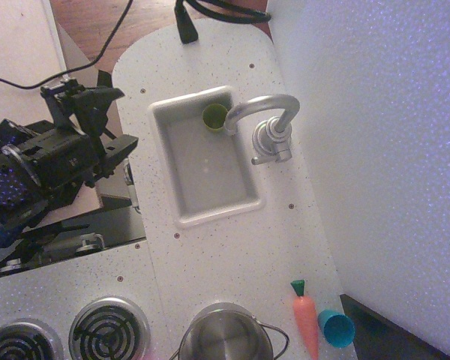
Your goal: Turn faucet right
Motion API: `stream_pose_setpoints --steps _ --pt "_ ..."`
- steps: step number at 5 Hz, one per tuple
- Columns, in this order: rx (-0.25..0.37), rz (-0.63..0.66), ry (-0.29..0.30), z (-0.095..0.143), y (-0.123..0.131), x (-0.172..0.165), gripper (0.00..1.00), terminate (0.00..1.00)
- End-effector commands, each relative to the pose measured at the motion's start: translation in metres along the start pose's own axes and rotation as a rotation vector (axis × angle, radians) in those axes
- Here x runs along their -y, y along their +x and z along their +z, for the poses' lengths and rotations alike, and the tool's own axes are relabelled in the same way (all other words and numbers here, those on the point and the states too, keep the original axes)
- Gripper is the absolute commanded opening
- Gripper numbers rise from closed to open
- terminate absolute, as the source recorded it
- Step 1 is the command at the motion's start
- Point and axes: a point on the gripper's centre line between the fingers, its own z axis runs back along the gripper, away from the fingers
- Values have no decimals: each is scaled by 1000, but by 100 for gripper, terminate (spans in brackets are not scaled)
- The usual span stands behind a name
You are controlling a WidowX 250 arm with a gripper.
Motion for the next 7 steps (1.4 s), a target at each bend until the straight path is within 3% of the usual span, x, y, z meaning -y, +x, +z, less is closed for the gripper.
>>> stream_pose_setpoints --steps 1,3,4,5,6,7 --pt "0 0 0 0 0 0 100 0" --pt "-39 -11 -31 -6 -3 8 100 0" --pt "-187 223 -100 -16 -4 18 100 0" --pt "-189 247 -159 -35 0 35 100 0" --pt "-333 20 -280 -85 13 24 100 0" --pt "-467 -100 -494 -136 9 23 100 0"
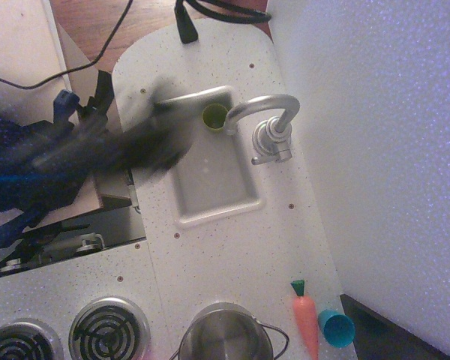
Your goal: Turn faucet right
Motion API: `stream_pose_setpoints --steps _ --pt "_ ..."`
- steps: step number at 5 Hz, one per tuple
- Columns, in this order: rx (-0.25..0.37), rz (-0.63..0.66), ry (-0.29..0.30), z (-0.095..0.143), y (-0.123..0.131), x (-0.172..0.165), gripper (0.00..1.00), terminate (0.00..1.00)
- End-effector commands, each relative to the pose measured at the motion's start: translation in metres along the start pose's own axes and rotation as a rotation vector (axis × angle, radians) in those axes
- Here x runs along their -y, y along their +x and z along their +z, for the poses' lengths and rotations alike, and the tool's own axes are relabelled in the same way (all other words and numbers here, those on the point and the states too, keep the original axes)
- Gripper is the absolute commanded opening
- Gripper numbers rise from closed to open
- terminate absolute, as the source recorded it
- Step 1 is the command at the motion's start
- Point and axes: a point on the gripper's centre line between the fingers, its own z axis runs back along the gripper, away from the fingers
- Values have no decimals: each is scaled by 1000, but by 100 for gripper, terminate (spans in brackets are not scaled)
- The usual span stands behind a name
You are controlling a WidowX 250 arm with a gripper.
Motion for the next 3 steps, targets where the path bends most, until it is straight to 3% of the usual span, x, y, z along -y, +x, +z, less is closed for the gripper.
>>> stream_pose_setpoints --steps 1,3 --pt "-66 -31 -91 -35 2 -19 100 0" --pt "-25 -195 -117 -46 13 18 100 0"
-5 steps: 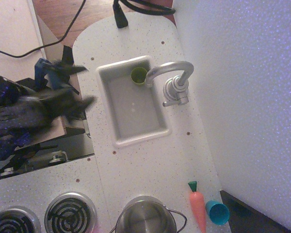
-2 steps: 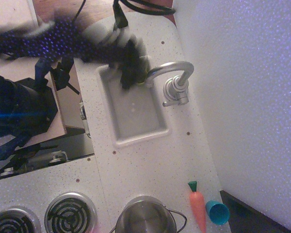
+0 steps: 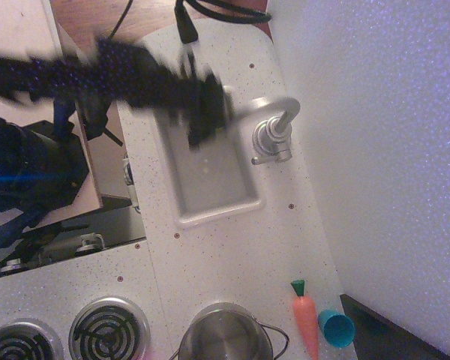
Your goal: Turn faucet right
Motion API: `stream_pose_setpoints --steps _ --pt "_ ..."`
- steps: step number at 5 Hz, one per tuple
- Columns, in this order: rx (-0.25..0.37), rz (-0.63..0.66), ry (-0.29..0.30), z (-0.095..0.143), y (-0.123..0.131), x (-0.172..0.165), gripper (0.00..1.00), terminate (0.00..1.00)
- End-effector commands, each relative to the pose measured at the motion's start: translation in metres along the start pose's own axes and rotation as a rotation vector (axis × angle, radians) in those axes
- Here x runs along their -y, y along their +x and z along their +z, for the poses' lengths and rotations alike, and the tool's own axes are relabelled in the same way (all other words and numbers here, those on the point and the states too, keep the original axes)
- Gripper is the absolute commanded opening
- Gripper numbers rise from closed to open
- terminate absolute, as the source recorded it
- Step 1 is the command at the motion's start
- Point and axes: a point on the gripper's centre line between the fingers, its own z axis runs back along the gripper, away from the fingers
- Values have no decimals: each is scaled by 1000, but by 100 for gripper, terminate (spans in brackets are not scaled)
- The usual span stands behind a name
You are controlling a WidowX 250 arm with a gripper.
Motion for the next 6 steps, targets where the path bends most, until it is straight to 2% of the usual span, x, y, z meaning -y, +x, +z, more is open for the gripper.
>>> stream_pose_setpoints --steps 1,2,3,4,5,6 --pt "129 -261 309 16 33 21 100 0" --pt "269 -395 540 44 57 31 100 0" --pt "314 -432 530 52 67 43 100 0" --pt "326 -476 509 50 69 55 100 0" --pt "319 -524 454 41 62 75 100 0" --pt "329 -665 434 43 64 96 100 0"
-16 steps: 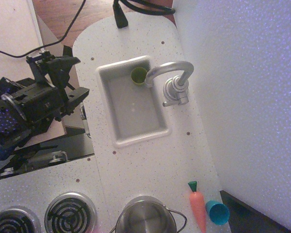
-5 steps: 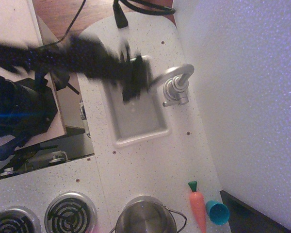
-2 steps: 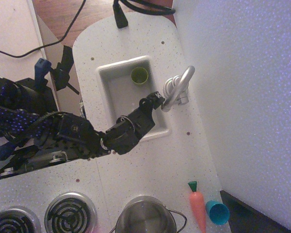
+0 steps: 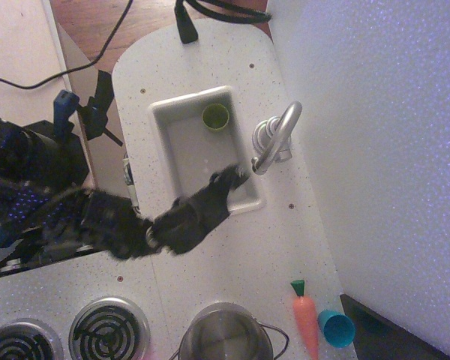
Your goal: Turn faucet right
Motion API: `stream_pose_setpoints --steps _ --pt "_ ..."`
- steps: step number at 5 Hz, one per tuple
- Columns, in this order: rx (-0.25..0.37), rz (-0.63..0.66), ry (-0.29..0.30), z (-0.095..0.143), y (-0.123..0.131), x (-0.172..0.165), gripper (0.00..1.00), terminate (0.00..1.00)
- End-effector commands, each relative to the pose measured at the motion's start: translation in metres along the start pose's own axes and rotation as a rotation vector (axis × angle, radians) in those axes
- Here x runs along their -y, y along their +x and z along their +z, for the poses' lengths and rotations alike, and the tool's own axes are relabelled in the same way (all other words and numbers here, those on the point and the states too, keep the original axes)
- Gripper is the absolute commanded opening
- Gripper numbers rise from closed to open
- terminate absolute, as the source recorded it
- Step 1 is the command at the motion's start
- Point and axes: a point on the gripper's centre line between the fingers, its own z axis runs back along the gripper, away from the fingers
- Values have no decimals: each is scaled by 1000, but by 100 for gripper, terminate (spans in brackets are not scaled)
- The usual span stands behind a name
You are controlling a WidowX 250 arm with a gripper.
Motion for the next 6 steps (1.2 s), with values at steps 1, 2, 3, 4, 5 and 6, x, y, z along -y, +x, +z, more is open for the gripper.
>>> stream_pose_setpoints --steps 1,2,3,4,5,6 --pt "189 -191 153 36 29 -13 100 0" --pt "190 -125 213 59 29 -33 100 0" --pt "325 55 299 78 18 -44 100 0" --pt "325 55 299 78 18 -44 100 0" --pt "325 55 299 78 18 -44 100 0" --pt "325 55 299 78 18 -44 100 0"
